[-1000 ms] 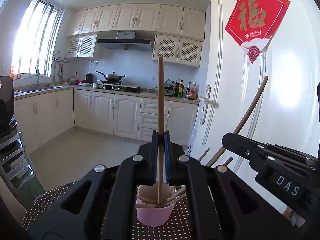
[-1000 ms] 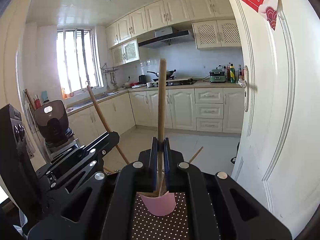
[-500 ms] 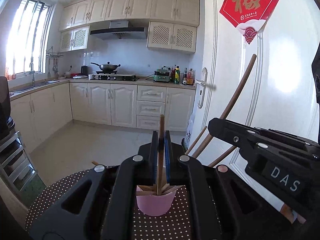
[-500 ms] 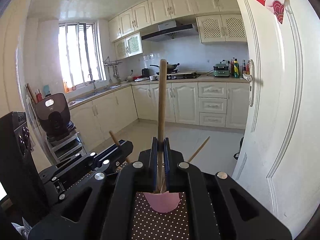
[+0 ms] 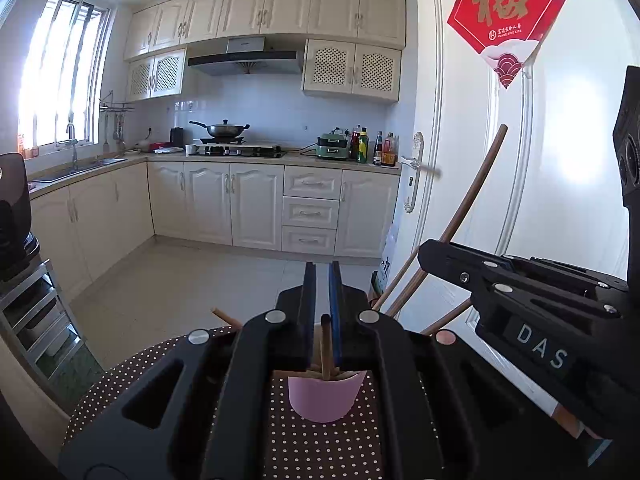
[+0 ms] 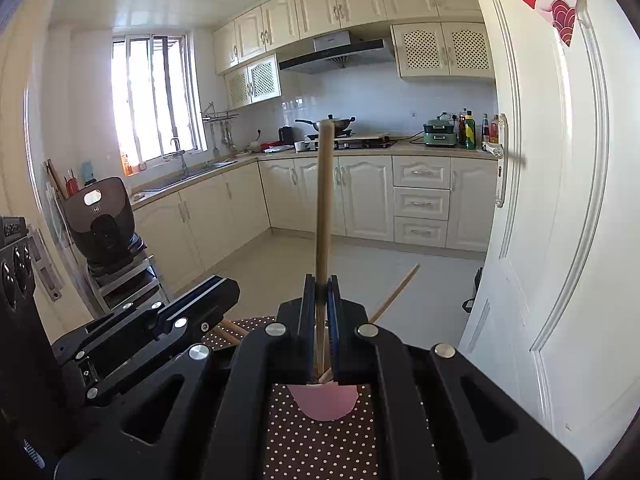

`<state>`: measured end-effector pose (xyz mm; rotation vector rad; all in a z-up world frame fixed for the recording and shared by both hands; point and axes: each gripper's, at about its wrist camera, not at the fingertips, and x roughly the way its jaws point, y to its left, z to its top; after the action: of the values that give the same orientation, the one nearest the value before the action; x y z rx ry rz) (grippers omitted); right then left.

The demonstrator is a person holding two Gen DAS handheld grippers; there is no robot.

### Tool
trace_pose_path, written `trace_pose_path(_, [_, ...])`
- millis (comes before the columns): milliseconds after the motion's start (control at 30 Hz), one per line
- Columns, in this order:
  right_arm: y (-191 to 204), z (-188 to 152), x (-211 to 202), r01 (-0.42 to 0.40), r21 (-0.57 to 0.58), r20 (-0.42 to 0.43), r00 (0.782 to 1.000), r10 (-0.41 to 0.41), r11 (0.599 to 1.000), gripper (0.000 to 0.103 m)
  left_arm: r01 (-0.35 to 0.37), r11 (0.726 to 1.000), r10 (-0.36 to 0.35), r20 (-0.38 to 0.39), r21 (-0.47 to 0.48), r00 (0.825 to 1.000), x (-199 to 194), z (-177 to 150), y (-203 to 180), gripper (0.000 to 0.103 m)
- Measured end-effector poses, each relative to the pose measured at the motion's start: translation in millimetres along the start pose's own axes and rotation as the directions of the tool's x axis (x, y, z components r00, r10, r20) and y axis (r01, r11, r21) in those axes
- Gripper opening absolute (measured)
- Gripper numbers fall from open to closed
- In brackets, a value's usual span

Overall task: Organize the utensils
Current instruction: 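Lower the chopsticks into the cup and open both tools, then move both open tools back down to the remaining chopsticks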

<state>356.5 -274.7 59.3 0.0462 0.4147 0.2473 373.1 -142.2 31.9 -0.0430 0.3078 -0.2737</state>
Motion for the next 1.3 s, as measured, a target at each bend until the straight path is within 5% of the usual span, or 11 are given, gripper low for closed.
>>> trace_pose_path(233, [5, 3, 5, 0.012, -0.011, -0.031, 0.999, -0.013, 1.0, 0.006, -0.009, 1.0, 0.009, 0.006, -0.006, 1.0, -9, 3, 4, 0.007])
trace_pose_path(400, [3, 5, -1, 0.025, 0.004, -0.023, 0.999, -0.025, 1.0, 0.011, -0.044, 0.999, 0.044, 0.032, -0.017, 0.999, -19, 5, 9, 0.049])
trace_pose_path(433, [2, 6, -3, 0.021, 0.008, -0.021, 1.0, -0.02, 1.0, 0.016, -0.038, 0.999, 0.039, 0.036, -0.025, 0.999, -21, 6, 12, 0.052])
trace_pose_path(500, [3, 6, -7, 0.024, 0.007, -0.019, 1.0, -0.024, 1.0, 0.025, -0.034, 0.999, 0.036, 0.037, -0.04, 0.999, -27, 8, 17, 0.053])
trace_pose_path(933, [38, -13, -58, 0.0, -0.057, 0.0, 1.0, 0.0, 0.998, 0.029, -0.073, 0.997, 0.074, 0.03, -0.021, 0.997, -81, 5, 37, 0.063])
trace_pose_path(1300, [87, -57, -65, -0.068, -0.118, -0.099, 0.993, 0.056, 0.991, 0.03, -0.107, 0.992, 0.113, -0.091, 0.069, 0.989, -130, -35, 74, 0.07])
